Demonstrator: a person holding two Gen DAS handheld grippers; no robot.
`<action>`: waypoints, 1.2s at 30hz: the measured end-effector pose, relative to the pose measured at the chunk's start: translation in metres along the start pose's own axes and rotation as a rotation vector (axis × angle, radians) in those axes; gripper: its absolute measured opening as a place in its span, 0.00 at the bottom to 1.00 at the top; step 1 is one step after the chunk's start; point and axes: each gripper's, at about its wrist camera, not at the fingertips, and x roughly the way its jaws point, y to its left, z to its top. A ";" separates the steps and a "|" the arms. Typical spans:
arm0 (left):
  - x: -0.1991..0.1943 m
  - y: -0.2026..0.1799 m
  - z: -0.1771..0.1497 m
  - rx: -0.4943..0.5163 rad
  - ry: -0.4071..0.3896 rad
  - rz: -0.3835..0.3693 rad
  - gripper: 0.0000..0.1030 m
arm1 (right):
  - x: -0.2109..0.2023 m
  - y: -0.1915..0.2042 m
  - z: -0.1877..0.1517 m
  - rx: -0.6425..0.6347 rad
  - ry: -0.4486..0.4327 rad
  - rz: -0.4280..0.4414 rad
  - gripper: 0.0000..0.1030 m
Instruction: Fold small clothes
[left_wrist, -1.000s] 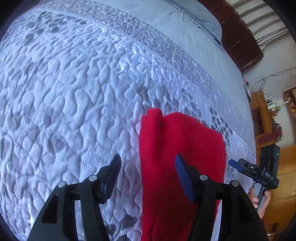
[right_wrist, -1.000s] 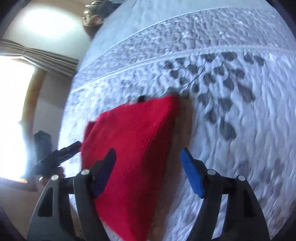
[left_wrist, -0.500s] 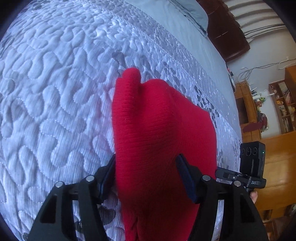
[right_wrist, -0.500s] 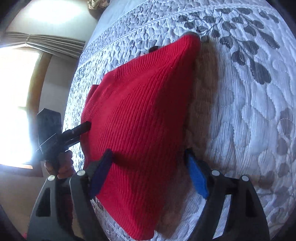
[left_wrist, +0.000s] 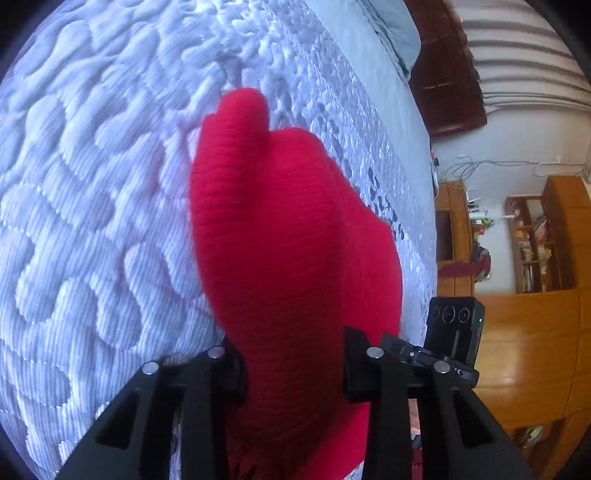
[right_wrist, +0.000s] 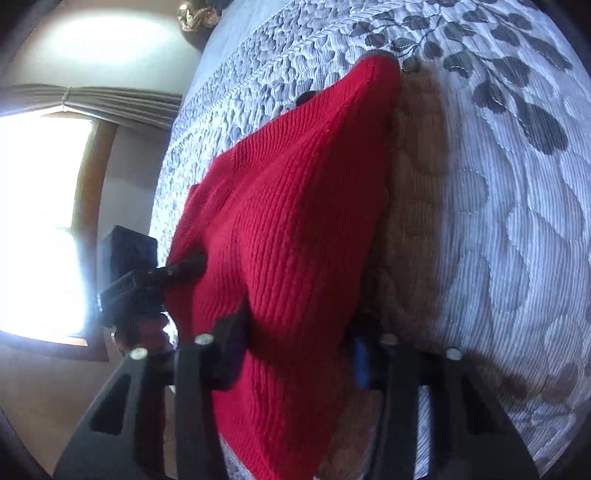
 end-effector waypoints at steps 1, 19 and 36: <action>0.000 -0.004 -0.003 0.012 -0.009 0.017 0.31 | -0.005 -0.001 -0.001 0.015 -0.008 0.014 0.34; 0.038 -0.183 -0.113 0.198 0.058 -0.010 0.31 | -0.195 0.007 -0.093 0.008 -0.097 -0.116 0.29; 0.142 -0.180 -0.181 0.264 0.111 0.225 0.56 | -0.226 -0.119 -0.162 0.120 -0.146 -0.176 0.73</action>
